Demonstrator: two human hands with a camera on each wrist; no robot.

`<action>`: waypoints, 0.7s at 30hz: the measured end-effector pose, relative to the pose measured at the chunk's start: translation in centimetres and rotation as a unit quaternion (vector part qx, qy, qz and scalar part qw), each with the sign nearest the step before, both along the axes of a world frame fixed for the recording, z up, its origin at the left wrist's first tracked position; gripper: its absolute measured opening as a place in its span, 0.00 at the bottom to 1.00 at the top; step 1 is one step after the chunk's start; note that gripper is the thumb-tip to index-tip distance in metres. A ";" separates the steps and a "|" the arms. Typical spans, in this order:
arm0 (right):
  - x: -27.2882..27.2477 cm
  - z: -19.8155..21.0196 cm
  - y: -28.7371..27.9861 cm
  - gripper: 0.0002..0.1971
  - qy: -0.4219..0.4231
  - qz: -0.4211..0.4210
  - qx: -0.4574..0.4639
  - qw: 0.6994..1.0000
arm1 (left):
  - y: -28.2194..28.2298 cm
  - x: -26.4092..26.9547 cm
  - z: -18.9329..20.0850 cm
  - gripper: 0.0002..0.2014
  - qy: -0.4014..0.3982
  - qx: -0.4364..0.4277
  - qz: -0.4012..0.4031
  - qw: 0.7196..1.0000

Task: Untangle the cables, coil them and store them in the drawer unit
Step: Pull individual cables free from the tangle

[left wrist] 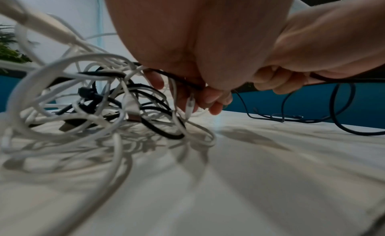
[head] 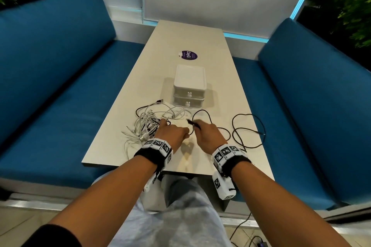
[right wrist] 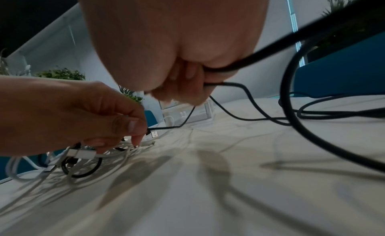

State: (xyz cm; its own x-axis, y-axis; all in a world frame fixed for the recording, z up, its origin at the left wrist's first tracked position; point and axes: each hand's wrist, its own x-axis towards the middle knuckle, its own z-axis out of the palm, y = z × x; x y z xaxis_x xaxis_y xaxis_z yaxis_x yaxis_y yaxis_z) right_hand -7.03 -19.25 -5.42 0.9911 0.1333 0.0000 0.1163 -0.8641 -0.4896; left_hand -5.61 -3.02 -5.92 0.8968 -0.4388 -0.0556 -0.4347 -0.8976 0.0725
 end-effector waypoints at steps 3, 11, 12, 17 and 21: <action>-0.1 -1.3 0.0 0.12 0.070 0.033 0.006 0.997 | 0.3 0.0 -0.4 0.14 -0.016 -0.009 -0.019 1.000; 0.2 -1.7 -2.1 0.11 0.099 -0.005 -0.049 0.994 | 0.7 1.0 -1.0 0.13 -0.002 0.015 0.004 1.000; 0.4 -1.5 -2.9 0.12 0.098 -0.018 -0.066 0.993 | 0.8 1.2 -1.1 0.12 0.001 0.009 0.008 1.000; 0.4 -0.5 -5.9 0.12 0.070 -0.057 -0.162 0.983 | 0.7 1.6 -1.2 0.12 -0.007 -0.003 -0.006 1.000; 0.3 -0.8 -6.1 0.12 0.069 -0.073 -0.193 0.976 | 0.1 1.1 -1.3 0.11 -0.033 0.038 -0.044 0.998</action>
